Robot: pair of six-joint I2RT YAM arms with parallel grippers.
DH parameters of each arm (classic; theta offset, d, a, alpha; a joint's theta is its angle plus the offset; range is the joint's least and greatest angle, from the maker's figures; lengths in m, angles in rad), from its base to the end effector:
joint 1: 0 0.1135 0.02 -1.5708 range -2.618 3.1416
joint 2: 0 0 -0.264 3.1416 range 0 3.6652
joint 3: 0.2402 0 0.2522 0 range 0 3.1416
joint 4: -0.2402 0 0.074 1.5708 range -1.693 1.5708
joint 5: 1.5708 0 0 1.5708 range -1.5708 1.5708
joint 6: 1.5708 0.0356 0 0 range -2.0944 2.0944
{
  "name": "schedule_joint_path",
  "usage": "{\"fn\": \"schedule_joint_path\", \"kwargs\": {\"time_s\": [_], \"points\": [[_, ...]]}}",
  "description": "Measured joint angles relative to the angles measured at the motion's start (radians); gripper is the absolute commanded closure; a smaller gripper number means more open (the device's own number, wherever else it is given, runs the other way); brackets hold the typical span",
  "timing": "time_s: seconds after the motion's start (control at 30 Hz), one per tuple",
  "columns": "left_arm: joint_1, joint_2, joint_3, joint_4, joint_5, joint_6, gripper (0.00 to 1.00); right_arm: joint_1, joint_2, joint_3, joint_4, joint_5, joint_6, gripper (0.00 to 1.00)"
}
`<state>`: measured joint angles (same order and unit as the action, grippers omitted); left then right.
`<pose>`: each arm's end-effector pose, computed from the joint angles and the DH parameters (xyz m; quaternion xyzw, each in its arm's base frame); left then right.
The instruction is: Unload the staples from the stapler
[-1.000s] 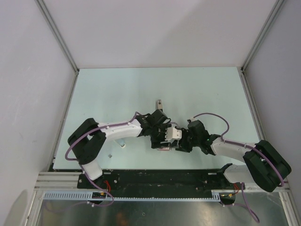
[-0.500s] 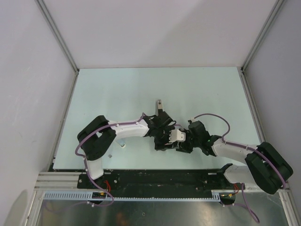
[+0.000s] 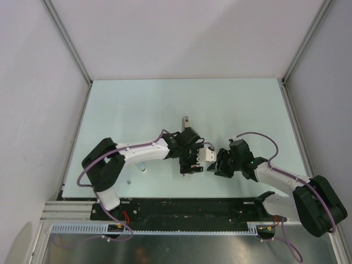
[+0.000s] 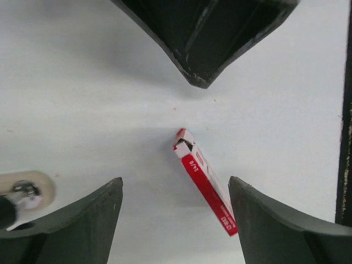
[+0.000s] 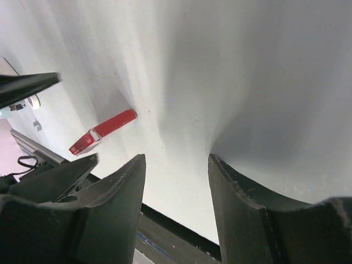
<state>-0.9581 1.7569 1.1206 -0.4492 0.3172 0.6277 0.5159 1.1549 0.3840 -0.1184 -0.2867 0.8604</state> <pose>0.1932 -0.2942 0.1803 0.7095 0.6456 -0.1902 0.2088 0.1681 0.1069 0.1434 0.1129 0.9272 0.3141 0.1700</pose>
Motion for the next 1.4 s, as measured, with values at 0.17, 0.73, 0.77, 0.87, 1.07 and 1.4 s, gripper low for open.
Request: {"fn": "schedule_joint_path", "kwargs": {"time_s": [0.17,0.73,0.77,0.87,1.07,1.4], "points": [[0.009,-0.102,0.023,-0.017,-0.009,0.001,0.16,-0.010,0.001,0.000,-0.001,-0.012,-0.013,0.45],[0.088,-0.138,0.016,-0.061,0.124,0.001,0.15,-0.013,-0.011,0.002,-0.019,-0.013,-0.028,0.44],[0.083,-0.146,0.008,-0.063,0.140,0.002,0.15,-0.013,-0.011,0.002,-0.019,-0.013,-0.028,0.44],[0.056,-0.152,-0.013,-0.069,0.162,0.010,0.17,-0.014,-0.010,0.002,-0.019,-0.014,-0.027,0.44],[0.011,-0.080,-0.024,-0.085,0.123,0.020,0.20,-0.015,-0.010,0.002,-0.019,-0.014,-0.027,0.44],[0.068,-0.010,0.025,-0.092,0.070,0.019,0.21,-0.023,-0.011,0.002,-0.022,-0.014,-0.027,0.44]]}}
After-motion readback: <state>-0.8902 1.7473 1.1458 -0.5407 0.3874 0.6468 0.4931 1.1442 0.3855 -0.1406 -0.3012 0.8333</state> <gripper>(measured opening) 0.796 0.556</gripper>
